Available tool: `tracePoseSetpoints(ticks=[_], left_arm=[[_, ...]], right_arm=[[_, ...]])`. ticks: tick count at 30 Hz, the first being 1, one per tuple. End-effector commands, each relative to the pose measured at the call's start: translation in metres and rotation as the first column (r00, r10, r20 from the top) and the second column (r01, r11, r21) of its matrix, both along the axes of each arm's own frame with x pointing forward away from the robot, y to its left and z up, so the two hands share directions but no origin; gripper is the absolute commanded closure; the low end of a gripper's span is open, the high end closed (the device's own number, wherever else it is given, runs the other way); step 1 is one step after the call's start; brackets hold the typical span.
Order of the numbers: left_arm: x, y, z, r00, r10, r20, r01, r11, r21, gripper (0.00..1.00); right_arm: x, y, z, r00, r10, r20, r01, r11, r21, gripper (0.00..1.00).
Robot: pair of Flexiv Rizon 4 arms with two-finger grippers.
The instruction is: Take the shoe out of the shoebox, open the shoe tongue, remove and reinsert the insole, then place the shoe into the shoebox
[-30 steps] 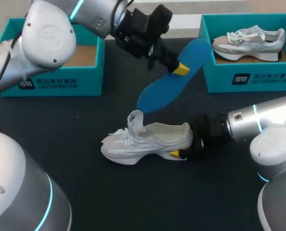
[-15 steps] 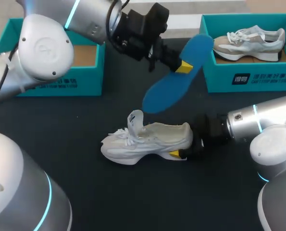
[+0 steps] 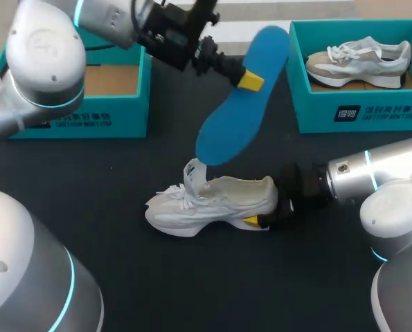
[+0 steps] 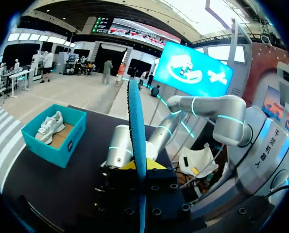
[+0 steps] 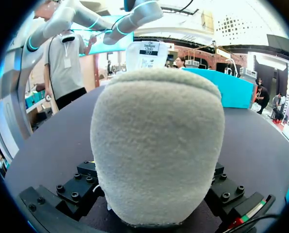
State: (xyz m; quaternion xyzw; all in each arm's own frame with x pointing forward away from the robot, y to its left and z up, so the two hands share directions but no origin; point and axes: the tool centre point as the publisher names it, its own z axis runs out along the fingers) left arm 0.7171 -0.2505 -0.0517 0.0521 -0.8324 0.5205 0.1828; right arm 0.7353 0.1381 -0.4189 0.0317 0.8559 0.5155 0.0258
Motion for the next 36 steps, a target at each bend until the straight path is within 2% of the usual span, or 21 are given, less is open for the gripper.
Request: tracePoseSetpoints(ticks=[1,5,7,23,24,30,36], left_arm=[[0.002,0.012,0.012,0.943,-0.064,-0.327,-0.016,0.972,-0.236,1.00],[0.002,0.008,0.027,0.904,-0.116,-0.410,-0.063,0.915,-0.398,1.00],[0.001,0.003,0.029,0.862,-0.214,-0.459,-0.025,0.888,-0.460,1.00],[0.001,0.003,0.029,0.862,-0.214,-0.459,-0.025,0.888,-0.460,1.00],[0.000,0.005,0.029,0.846,-0.186,-0.499,-0.060,0.898,-0.437,1.00],[-0.016,0.011,0.054,0.809,-0.129,-0.573,-0.092,0.936,-0.340,1.00],[-0.025,0.018,0.075,0.823,-0.062,-0.565,-0.095,0.965,-0.244,1.00]], right_arm=[[0.001,0.002,-0.005,1.000,-0.001,0.000,0.001,1.000,-0.003,1.00],[0.001,0.002,-0.005,1.000,-0.001,0.000,0.001,1.000,-0.003,1.00],[0.001,0.002,-0.005,1.000,-0.001,0.000,0.001,1.000,-0.003,1.00],[0.001,0.002,-0.005,1.000,-0.001,0.000,0.001,1.000,-0.003,1.00],[0.001,0.002,-0.005,1.000,-0.001,0.000,0.001,1.000,-0.003,1.00],[0.001,0.002,-0.005,1.000,-0.001,0.000,0.001,1.000,-0.003,1.00],[0.001,0.002,-0.005,1.000,-0.001,0.000,0.001,1.000,-0.003,1.00]])
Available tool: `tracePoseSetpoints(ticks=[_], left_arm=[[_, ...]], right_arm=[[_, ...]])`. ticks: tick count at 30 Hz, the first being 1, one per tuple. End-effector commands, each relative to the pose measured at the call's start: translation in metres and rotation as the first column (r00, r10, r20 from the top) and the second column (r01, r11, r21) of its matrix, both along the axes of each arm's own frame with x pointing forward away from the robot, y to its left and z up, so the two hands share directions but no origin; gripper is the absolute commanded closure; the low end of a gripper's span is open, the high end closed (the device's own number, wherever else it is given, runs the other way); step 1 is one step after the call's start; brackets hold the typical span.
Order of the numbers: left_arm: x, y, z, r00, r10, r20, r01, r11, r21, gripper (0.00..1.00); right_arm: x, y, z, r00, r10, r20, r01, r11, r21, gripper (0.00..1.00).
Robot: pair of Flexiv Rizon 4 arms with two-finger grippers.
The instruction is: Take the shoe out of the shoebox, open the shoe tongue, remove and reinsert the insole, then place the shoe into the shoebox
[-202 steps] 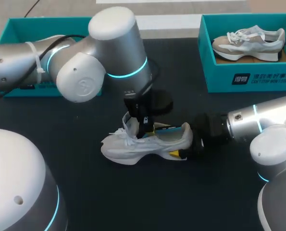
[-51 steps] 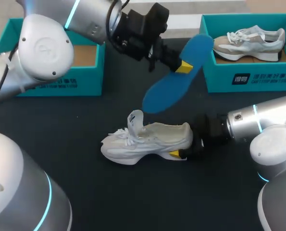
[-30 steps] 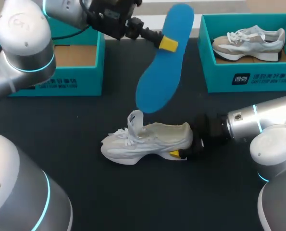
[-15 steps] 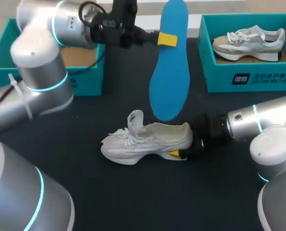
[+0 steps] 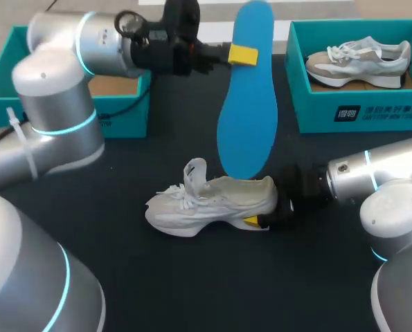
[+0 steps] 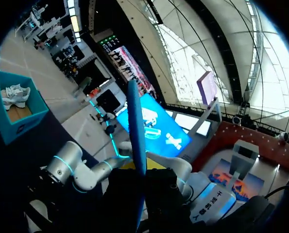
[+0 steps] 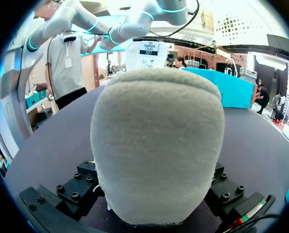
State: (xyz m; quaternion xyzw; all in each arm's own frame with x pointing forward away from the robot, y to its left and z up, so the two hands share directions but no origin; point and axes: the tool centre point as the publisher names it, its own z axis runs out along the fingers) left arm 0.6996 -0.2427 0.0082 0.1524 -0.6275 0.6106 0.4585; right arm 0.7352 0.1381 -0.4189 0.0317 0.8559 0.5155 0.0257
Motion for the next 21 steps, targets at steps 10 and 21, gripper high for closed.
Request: tracePoseSetpoints(ticks=[10,21], left_arm=[[-0.017,0.008,0.028,0.995,0.098,0.036,-0.102,0.986,0.132,1.00],[-0.017,0.008,0.028,0.995,0.098,0.036,-0.102,0.986,0.132,1.00]], right_arm=[[0.001,0.002,-0.005,1.000,-0.001,0.000,0.001,1.000,-0.003,1.00],[0.001,0.002,-0.005,1.000,-0.001,0.000,0.001,1.000,-0.003,1.00]])
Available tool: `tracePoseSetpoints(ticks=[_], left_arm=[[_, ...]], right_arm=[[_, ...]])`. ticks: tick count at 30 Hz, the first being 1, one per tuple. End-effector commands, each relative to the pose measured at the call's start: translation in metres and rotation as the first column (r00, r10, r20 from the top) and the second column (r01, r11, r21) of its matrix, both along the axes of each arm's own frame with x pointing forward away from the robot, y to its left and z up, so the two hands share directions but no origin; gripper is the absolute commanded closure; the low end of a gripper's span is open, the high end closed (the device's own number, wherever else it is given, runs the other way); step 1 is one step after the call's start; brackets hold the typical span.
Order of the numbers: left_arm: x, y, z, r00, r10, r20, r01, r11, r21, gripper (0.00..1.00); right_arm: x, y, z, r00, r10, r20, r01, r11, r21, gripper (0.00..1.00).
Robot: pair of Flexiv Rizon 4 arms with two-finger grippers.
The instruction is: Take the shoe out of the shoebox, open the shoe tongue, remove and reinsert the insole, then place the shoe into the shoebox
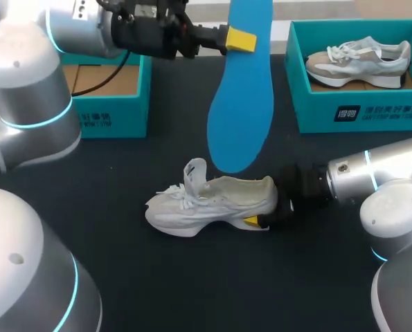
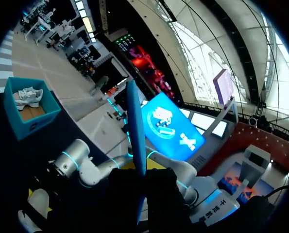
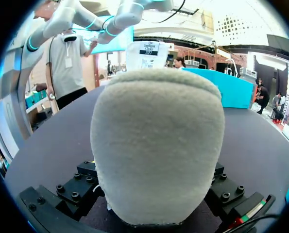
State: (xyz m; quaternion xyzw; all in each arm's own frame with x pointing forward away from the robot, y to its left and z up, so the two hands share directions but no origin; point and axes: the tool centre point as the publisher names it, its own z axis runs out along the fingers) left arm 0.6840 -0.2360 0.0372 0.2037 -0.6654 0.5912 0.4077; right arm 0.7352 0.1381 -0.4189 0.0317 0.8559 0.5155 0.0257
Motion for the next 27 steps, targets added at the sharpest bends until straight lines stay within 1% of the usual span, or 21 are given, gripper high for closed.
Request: tracePoseSetpoints(ticks=[1,2,3,5,8,14,20,27], left_arm=[[-0.009,-0.002,0.003,1.000,-0.006,-0.011,0.006,1.000,-0.010,1.00],[-0.012,-0.003,0.005,1.000,0.018,-0.002,-0.018,1.000,0.000,1.00],[-0.016,-0.006,0.008,0.999,0.029,0.032,-0.030,0.999,0.032,1.00],[-0.020,-0.007,0.015,0.998,0.052,0.023,-0.053,0.998,0.024,1.00],[-0.028,-0.007,0.017,0.997,0.079,0.025,-0.080,0.996,0.041,1.00],[-0.042,-0.010,0.010,0.994,0.105,0.008,-0.105,0.993,0.057,1.00],[-0.050,-0.014,0.000,0.991,0.123,-0.057,-0.122,0.992,0.025,1.00],[-0.065,-0.019,-0.001,0.987,0.143,-0.071,-0.142,0.990,0.018,1.00]], right_arm=[[0.001,0.002,-0.005,1.000,-0.001,0.000,0.001,1.000,-0.003,1.00],[0.001,0.002,-0.005,1.000,-0.001,0.000,0.001,1.000,-0.003,1.00],[0.001,0.002,-0.005,1.000,-0.001,0.000,0.001,1.000,-0.003,1.00],[0.001,0.002,-0.005,1.000,-0.001,0.000,0.001,1.000,-0.003,1.00],[0.001,0.002,-0.005,1.000,-0.001,0.000,0.001,1.000,-0.003,1.00],[0.001,0.002,-0.005,1.000,-0.001,0.000,0.001,1.000,-0.003,1.00],[0.001,0.002,-0.005,1.000,-0.001,0.000,0.001,1.000,-0.003,1.00],[0.001,0.002,-0.005,1.000,-0.001,0.000,0.001,1.000,-0.003,1.00]])
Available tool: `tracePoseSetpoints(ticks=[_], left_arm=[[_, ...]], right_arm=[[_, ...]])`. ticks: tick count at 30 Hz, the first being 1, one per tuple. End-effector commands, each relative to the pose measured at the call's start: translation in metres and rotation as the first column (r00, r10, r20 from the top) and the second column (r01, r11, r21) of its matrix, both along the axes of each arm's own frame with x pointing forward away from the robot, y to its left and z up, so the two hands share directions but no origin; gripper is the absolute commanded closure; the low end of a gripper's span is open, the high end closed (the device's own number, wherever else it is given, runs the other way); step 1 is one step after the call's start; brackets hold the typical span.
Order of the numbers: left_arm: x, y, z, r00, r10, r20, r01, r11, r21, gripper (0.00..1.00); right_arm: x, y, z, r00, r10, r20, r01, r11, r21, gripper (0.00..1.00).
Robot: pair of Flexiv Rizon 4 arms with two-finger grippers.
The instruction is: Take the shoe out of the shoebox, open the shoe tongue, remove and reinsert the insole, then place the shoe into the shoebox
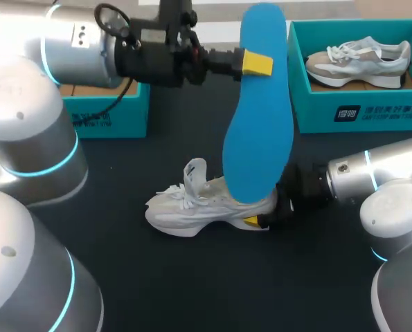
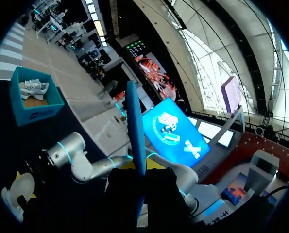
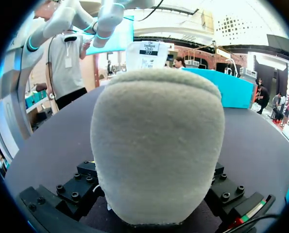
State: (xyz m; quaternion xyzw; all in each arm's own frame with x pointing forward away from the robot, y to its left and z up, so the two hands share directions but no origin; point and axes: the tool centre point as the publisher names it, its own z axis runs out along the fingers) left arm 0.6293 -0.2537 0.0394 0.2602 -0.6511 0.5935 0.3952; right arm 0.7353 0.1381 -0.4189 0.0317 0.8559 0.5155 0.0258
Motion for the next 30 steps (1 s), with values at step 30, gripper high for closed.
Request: tracePoseSetpoints(ticks=[30], left_arm=[[-0.0133,-0.0060,-0.0109,0.997,0.036,-0.067,-0.038,0.999,-0.018,1.00]], right_arm=[[0.0007,0.0024,-0.0049,1.000,-0.001,0.000,0.001,1.000,-0.003,1.00]])
